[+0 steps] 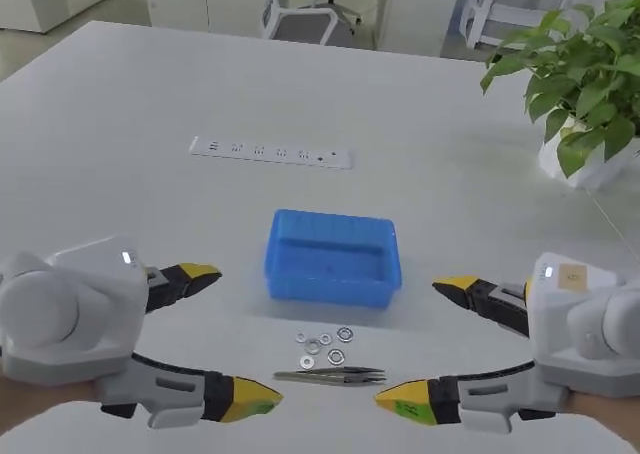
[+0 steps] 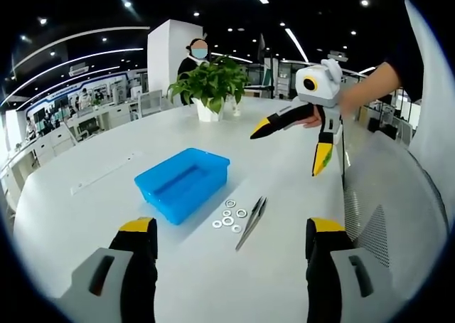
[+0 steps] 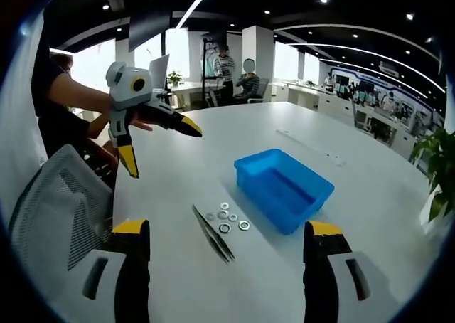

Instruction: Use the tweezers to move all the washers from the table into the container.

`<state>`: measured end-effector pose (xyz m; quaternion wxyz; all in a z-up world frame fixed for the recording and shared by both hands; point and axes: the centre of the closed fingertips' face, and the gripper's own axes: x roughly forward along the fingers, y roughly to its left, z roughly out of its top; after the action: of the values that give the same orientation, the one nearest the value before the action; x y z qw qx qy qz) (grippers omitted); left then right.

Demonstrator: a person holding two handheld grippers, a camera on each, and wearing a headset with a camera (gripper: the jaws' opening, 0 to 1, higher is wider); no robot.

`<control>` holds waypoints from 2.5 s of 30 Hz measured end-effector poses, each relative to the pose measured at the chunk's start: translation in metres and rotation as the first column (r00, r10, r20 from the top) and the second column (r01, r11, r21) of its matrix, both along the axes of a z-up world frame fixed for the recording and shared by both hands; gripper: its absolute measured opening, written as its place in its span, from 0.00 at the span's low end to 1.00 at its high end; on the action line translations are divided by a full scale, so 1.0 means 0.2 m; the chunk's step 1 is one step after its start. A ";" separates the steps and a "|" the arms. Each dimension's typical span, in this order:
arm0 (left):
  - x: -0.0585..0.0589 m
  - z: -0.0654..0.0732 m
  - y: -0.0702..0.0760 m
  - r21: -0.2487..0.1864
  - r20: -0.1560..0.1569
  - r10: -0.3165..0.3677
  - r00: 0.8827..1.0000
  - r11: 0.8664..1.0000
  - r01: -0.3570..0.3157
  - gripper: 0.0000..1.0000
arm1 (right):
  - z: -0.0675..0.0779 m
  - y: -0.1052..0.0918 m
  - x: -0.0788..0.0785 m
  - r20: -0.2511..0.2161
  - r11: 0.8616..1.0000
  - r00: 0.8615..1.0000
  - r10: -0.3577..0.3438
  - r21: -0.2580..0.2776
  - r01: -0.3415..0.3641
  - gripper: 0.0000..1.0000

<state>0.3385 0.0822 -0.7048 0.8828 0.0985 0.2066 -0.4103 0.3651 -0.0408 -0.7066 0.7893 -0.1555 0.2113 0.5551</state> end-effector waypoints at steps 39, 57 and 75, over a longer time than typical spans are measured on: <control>0.04 -0.43 -0.16 0.229 -0.197 -0.130 0.972 0.958 0.174 0.58 | -0.40 0.14 0.03 -0.107 0.968 0.982 0.158 -0.180 -0.176 0.45; 0.03 -0.51 -0.20 0.307 -0.254 -0.215 0.943 0.906 0.290 0.42 | -0.51 0.19 -0.07 -0.098 0.876 0.933 0.346 -0.323 -0.359 0.21; 0.05 -0.51 -0.23 0.339 -0.229 -0.330 0.916 0.854 0.393 0.05 | -0.50 0.21 -0.06 -0.096 0.860 0.932 0.350 -0.362 -0.360 0.10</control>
<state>0.3489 0.0367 -0.8076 0.7337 0.2702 0.3309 -0.5284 0.3531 0.0004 -0.8072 0.6264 -0.3317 0.2916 0.6423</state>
